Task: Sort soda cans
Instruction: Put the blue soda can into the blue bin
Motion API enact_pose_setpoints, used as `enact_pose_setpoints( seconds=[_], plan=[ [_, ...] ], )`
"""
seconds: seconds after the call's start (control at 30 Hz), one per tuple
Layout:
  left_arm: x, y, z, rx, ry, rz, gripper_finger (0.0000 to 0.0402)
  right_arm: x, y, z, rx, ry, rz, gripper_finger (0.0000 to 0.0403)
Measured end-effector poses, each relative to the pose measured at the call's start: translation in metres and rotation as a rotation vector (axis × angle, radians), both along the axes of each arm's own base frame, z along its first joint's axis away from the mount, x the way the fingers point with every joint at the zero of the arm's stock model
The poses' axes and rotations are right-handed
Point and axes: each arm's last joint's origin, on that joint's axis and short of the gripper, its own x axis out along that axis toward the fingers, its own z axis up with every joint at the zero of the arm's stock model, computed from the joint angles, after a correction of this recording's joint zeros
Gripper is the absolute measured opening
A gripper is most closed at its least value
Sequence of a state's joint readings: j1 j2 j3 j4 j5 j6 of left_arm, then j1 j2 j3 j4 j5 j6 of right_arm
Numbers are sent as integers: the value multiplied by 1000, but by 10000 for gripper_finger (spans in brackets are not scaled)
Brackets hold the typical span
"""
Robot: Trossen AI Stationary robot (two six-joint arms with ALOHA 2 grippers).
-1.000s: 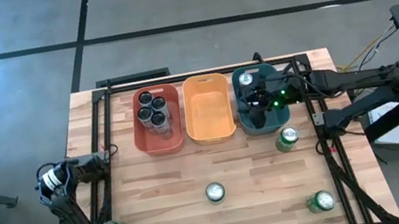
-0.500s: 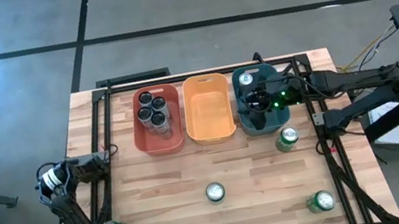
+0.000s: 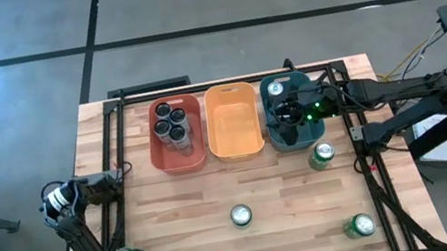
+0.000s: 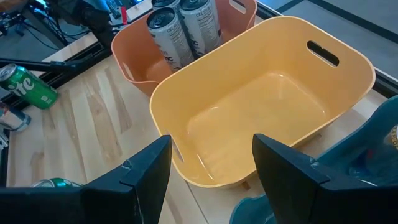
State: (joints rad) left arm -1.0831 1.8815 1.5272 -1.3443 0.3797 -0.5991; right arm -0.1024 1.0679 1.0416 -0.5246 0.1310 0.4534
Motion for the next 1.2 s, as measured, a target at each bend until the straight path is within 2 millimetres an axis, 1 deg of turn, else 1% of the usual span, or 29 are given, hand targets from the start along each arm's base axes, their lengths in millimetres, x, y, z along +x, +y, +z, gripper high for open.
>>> enact_pose_setpoints(
  seconds=[0.17,0.33,0.53,0.63,0.83,1.07,1.2],
  plan=[
    [9,6,5,24,-36,94,223,0,0,0,0,0,0,219],
    [22,17,14,24,-82,190,223,0,0,0,0,-1,1,219],
    [41,38,31,21,-167,328,223,0,0,0,1,0,10,219],
    [49,52,42,11,-204,401,223,0,0,0,-6,1,15,219],
    [69,85,61,-2,-275,575,223,0,1,0,-39,10,72,219],
    [100,141,79,-6,-317,866,221,-1,1,-1,-106,47,115,219],
    [113,172,87,-60,-286,989,221,1,10,-1,-166,47,195,219]
  ],
)
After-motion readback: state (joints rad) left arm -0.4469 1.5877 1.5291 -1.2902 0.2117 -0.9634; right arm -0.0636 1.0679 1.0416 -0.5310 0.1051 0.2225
